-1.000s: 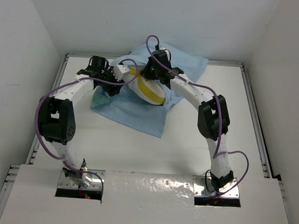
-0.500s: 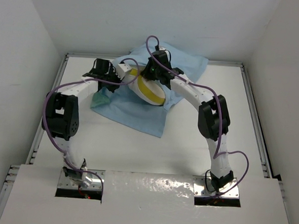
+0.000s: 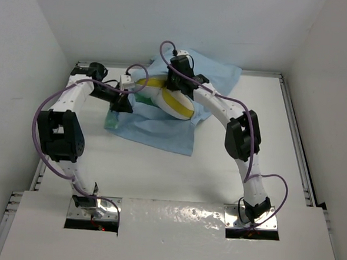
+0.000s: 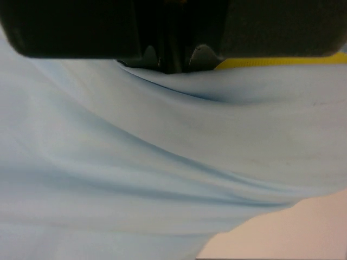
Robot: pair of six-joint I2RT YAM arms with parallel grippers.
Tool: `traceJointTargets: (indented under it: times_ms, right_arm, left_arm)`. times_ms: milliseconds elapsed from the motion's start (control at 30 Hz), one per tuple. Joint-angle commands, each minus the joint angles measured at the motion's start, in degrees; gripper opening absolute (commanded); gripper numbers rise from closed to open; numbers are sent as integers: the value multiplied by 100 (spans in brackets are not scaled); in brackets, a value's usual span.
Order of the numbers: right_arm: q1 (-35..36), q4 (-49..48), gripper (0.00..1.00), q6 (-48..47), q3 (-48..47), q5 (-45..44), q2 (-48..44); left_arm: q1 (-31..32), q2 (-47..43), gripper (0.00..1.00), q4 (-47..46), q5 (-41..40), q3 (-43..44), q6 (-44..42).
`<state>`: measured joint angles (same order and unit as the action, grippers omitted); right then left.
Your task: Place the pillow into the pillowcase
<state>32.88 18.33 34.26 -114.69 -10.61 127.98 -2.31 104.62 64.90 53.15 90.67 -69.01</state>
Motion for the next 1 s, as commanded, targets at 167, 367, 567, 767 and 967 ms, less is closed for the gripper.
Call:
traceJointTargets:
  times_ms: [167, 367, 567, 767, 967]
  right_arm:
    - [16, 103, 0, -1316, 630, -443, 623]
    - [288, -1024, 0, -2175, 2415, 1682, -237]
    - [640, -489, 49, -2741, 2417, 1904, -686]
    - [649, -742, 81, -2249, 2557, 2081, -1978]
    - [640, -770, 14, -1696, 3067, 1397, -2550]
  left_arm:
    - [-208, -627, 0, 1059, 2392, 1267, 203]
    - [-463, -574, 0, -1276, 2824, 1676, 2892]
    - [-402, -777, 0, -3406, 1017, 417, 4116]
    - [-446, 146, 0, -2088, -304, 793, 3237]
    - [-525, 191, 47, -1896, -447, 1259, 3379]
